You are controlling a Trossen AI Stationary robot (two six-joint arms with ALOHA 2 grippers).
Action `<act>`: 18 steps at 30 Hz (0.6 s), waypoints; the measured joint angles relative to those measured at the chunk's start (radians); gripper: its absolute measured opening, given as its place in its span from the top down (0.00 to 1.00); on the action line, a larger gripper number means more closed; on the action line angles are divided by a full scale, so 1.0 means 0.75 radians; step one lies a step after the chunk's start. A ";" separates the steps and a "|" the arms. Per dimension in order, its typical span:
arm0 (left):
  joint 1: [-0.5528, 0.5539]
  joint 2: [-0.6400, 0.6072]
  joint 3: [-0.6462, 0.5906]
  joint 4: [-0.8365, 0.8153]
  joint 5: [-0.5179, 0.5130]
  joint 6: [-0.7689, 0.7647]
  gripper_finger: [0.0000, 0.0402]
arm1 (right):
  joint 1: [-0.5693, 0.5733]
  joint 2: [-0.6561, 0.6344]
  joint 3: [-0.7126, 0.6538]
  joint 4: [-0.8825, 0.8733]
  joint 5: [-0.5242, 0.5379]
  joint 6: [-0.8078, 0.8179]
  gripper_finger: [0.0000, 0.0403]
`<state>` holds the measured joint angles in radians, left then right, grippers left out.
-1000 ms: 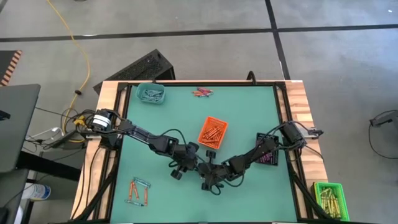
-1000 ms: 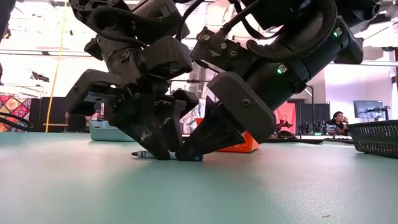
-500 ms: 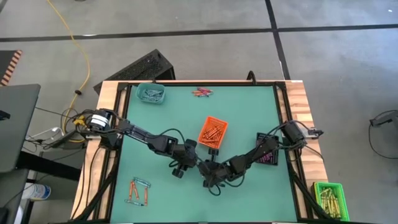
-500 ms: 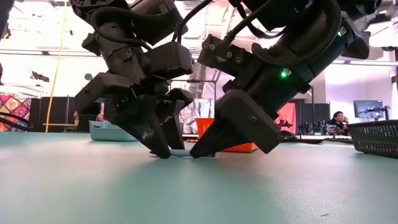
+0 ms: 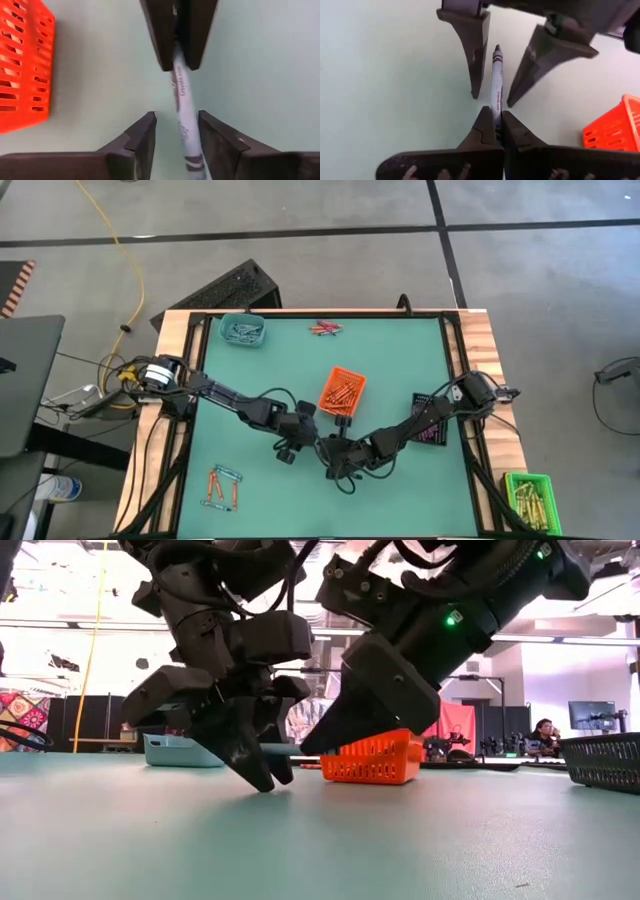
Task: Sort crayons
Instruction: Put the blue crayon into the blue bin
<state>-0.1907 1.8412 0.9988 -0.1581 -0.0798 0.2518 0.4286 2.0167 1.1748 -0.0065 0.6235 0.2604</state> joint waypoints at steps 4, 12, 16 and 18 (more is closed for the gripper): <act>-0.018 0.000 0.047 -0.063 -0.079 0.051 0.79 | 0.001 0.000 0.000 -0.022 -0.008 0.003 1.00; -0.049 0.002 0.130 -0.173 -0.101 0.102 0.90 | -0.002 -0.001 0.000 -0.041 -0.021 0.016 1.00; -0.057 0.002 0.137 -0.177 -0.116 0.123 0.94 | -0.019 -0.001 0.001 -0.065 -0.069 0.044 1.00; -0.060 0.002 0.138 -0.180 -0.160 0.131 0.98 | -0.025 -0.001 0.002 -0.083 -0.080 0.064 0.98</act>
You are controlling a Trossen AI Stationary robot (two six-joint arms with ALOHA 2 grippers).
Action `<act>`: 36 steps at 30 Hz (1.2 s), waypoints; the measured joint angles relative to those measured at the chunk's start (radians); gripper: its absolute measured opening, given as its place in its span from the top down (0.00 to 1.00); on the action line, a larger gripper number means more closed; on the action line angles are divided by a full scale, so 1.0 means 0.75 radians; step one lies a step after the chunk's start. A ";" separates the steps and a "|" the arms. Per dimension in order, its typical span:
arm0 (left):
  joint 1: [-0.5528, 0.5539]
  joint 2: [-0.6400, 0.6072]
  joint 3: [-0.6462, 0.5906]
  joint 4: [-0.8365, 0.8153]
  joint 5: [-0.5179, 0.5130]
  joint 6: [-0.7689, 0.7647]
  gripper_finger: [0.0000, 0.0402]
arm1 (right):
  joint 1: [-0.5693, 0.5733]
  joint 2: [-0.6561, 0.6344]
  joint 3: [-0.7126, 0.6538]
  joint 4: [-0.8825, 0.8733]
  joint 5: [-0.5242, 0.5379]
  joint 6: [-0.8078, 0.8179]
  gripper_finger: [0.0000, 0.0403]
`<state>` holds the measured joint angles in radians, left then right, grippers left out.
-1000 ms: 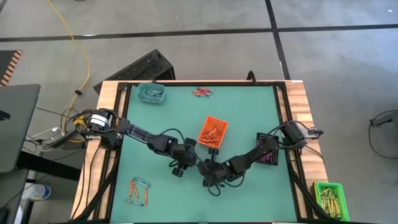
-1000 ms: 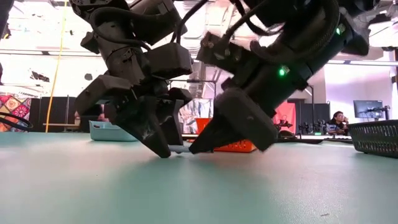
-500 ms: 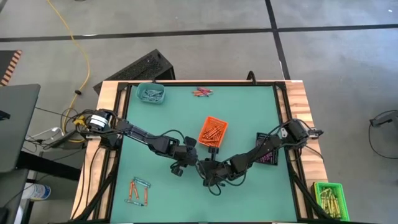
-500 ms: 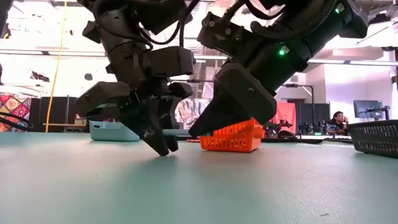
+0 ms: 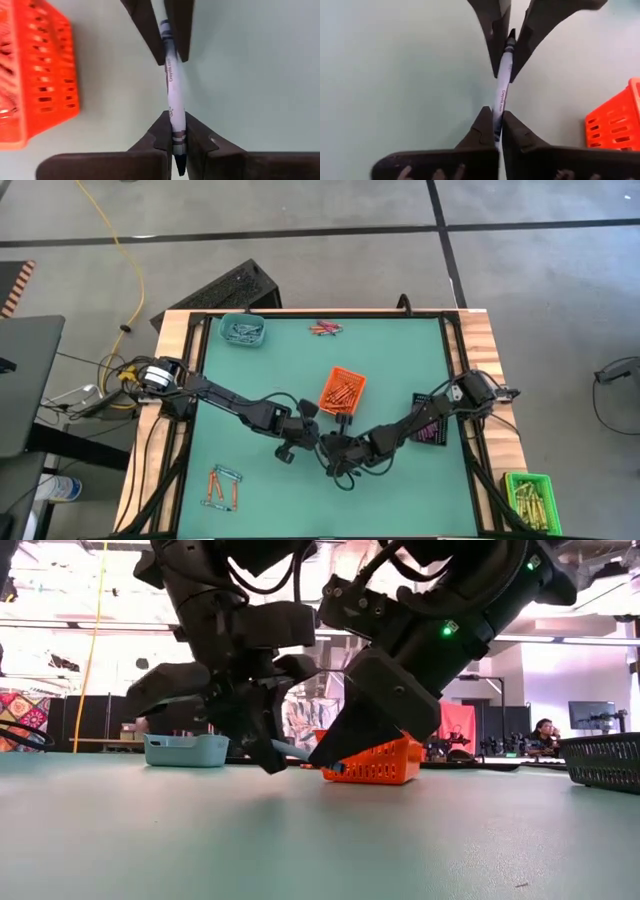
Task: Sort crayons
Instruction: Put the blue crayon into the blue bin
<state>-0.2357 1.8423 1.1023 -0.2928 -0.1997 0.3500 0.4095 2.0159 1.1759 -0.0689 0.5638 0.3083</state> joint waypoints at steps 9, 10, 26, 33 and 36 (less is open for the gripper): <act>0.016 -0.003 0.003 -0.052 -0.034 0.009 0.99 | -0.005 -0.001 0.000 -0.061 0.000 0.016 0.76; 0.023 -0.004 0.003 -0.072 -0.043 0.005 0.99 | -0.005 -0.002 0.000 -0.071 0.003 0.017 0.73; 0.362 -0.195 0.003 -0.417 -0.336 -0.074 0.99 | 0.113 -0.050 -0.001 -0.477 0.216 0.221 0.55; 0.664 -0.380 0.003 -0.524 -0.391 -0.074 0.99 | 0.203 -0.124 -0.007 -0.701 0.302 0.404 0.60; 0.812 -0.430 0.003 -0.552 -0.394 -0.054 0.99 | 0.237 -0.146 -0.031 -0.736 0.329 0.477 0.61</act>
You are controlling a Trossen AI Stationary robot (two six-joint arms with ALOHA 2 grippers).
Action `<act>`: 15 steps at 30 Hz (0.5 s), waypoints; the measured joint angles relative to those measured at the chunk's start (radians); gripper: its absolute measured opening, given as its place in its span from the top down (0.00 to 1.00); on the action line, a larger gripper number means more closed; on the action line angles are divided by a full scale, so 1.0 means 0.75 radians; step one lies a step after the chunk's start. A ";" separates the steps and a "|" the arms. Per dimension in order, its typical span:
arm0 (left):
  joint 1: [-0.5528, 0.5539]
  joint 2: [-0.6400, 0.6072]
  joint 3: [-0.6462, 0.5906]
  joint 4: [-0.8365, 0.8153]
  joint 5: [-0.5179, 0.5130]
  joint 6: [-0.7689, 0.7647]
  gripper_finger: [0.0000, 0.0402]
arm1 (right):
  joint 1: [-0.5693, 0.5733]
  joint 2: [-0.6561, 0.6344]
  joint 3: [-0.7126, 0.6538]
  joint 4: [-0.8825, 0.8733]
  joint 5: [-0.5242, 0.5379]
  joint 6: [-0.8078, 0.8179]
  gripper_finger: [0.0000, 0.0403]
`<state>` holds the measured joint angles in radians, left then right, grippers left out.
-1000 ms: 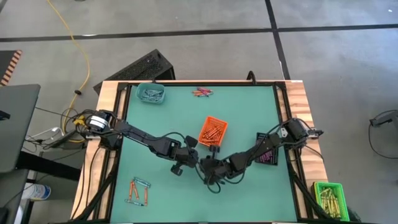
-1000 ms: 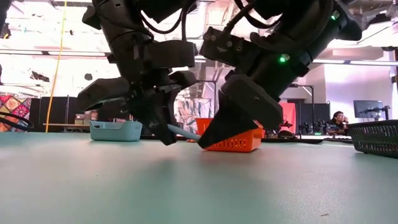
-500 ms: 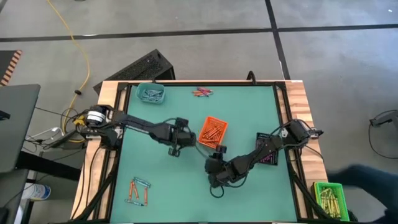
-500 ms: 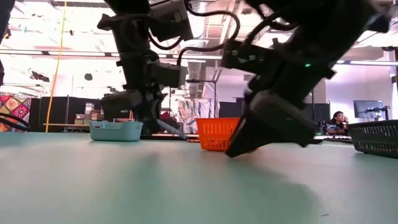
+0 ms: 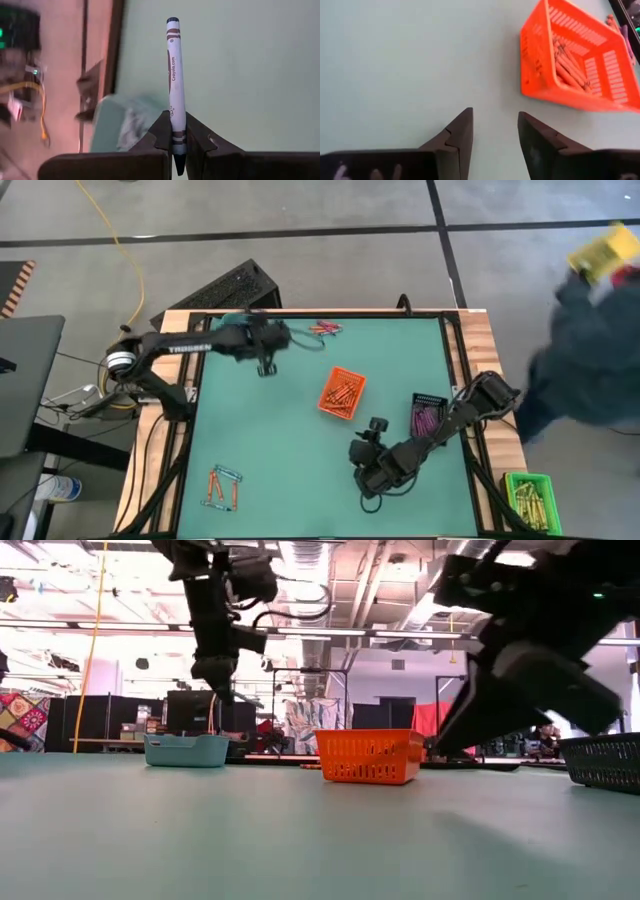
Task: Sort crayons
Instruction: Put the blue crayon into the blue bin
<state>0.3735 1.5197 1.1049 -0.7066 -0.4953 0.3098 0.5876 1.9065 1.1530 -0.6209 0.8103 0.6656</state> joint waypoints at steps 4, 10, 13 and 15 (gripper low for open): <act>0.188 -0.007 -0.001 -0.034 -0.005 0.103 0.98 | 0.033 -0.008 -0.023 -0.036 0.008 0.094 0.63; 0.378 0.049 -0.001 -0.070 -0.066 0.215 0.98 | 0.066 -0.006 -0.023 -0.091 0.040 0.192 0.64; 0.431 0.062 -0.001 -0.096 -0.082 0.237 0.98 | 0.077 -0.006 -0.023 -0.104 0.060 0.218 0.64; 0.457 0.071 -0.001 -0.109 -0.082 0.239 0.98 | 0.081 -0.006 -0.023 -0.115 0.069 0.239 0.64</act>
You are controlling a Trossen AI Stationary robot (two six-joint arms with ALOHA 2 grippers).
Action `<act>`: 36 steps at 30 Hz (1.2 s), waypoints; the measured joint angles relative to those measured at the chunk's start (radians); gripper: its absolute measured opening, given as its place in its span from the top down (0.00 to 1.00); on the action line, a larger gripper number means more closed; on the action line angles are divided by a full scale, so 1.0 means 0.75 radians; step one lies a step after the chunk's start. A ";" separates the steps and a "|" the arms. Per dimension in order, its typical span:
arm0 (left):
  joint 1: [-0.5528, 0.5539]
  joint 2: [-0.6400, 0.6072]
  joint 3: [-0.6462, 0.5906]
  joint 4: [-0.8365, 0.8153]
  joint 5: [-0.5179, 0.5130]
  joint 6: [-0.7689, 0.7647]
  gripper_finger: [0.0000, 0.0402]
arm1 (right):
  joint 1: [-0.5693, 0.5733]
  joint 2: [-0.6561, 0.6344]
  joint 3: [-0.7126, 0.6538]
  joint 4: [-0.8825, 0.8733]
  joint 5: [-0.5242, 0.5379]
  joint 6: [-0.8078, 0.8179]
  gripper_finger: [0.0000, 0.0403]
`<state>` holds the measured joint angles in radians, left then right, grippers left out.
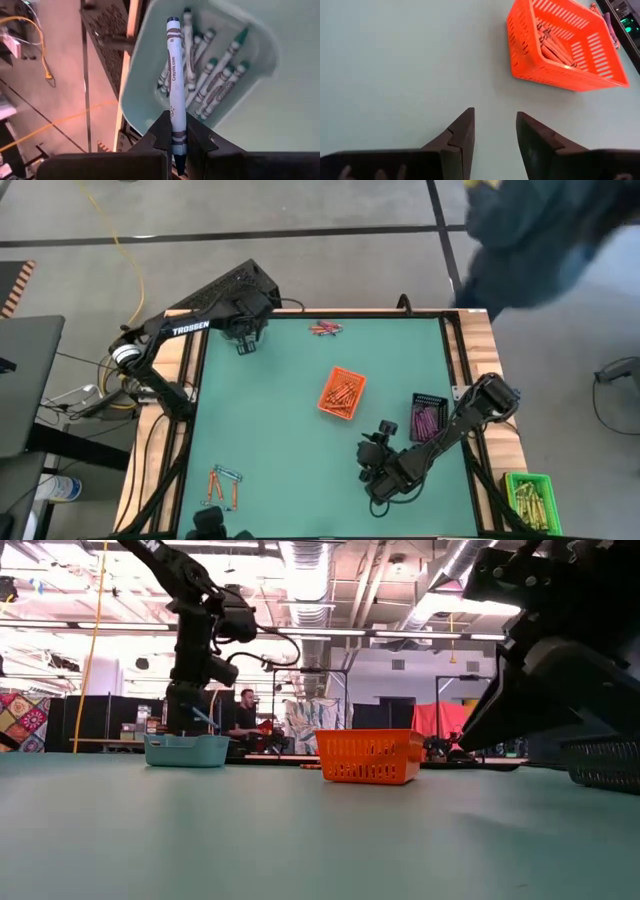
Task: Sort crayons
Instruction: Put the blue crayon into the blue bin
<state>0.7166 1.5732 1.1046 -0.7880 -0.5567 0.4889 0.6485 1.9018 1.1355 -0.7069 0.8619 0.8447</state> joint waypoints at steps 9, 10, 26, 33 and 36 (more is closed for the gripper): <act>0.085 0.122 -0.001 -0.040 -0.003 0.007 0.85 | -0.010 0.001 0.000 0.007 0.008 0.006 0.64; 0.087 0.138 -0.002 -0.041 -0.015 0.008 0.81 | -0.010 0.001 0.000 0.007 0.008 0.013 0.64; 0.047 -0.031 -0.002 -0.022 -0.201 -0.116 0.50 | 0.000 0.001 0.001 0.005 0.007 0.040 0.64; -0.075 -0.239 -0.002 -0.154 0.501 -0.289 0.50 | 0.006 0.001 0.001 0.005 0.005 0.030 0.64; -0.182 -0.294 -0.003 -0.240 0.761 -0.378 0.50 | 0.008 0.002 0.001 0.006 0.004 0.030 0.64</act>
<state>0.5798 1.3528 1.1026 -0.9680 0.0143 0.2055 0.6548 1.9030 1.1358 -0.7028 0.8645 0.8673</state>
